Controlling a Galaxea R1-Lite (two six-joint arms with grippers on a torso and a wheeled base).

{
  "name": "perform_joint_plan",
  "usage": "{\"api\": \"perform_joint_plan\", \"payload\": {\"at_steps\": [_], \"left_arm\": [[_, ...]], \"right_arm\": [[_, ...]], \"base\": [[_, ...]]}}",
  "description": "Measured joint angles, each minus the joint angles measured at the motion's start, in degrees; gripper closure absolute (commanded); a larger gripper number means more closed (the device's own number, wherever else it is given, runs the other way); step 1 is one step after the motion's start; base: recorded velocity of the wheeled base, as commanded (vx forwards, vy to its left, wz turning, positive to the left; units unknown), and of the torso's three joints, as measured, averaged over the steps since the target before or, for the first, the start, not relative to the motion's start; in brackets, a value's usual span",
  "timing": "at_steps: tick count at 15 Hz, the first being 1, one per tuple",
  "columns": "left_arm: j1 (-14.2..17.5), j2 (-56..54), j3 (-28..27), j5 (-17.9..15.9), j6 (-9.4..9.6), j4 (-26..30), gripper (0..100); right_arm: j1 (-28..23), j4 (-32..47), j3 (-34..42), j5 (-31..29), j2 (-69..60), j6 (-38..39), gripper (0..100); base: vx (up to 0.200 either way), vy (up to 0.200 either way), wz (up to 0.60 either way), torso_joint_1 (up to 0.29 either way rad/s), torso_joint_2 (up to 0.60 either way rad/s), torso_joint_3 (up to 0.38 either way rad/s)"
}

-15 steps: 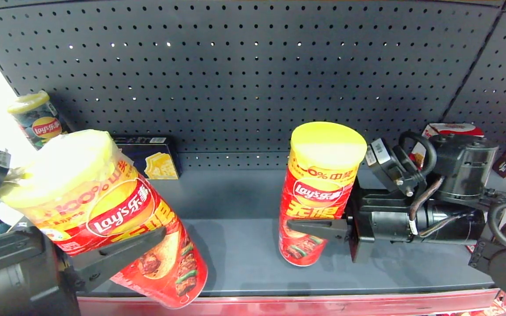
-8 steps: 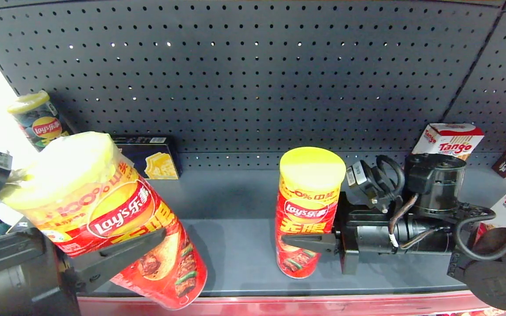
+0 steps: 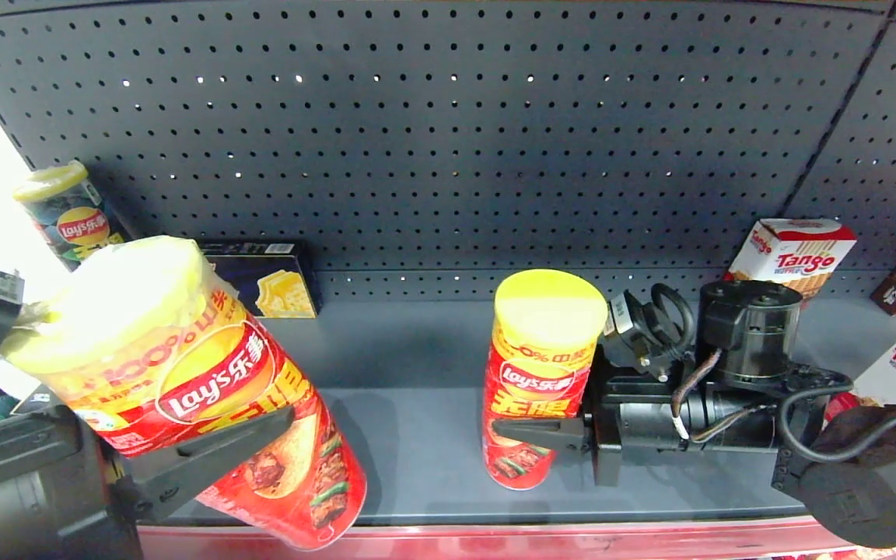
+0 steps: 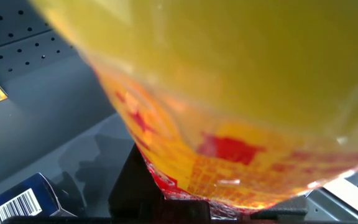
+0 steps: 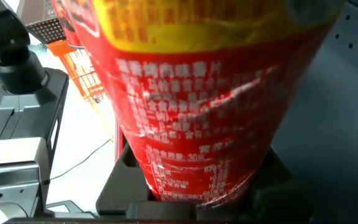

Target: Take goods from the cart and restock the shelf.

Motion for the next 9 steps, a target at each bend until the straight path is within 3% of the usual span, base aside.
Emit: {"api": "perform_joint_plan", "payload": {"at_steps": [6,9], "left_arm": [[0.0,-0.1,1.2,0.0,0.01,-0.1,100],[0.0,-0.3,1.4,0.0,0.01,-0.1,100]], "right_arm": [[-1.5,0.0,1.4,-0.1,-1.4,-0.5,0],[-3.5,0.1,5.9,-0.2,-8.0,-0.4,0]], "base": [[0.000,0.000,0.00,0.000,0.00,0.000],[0.000,0.000,0.00,0.000,0.00,0.000]]}}
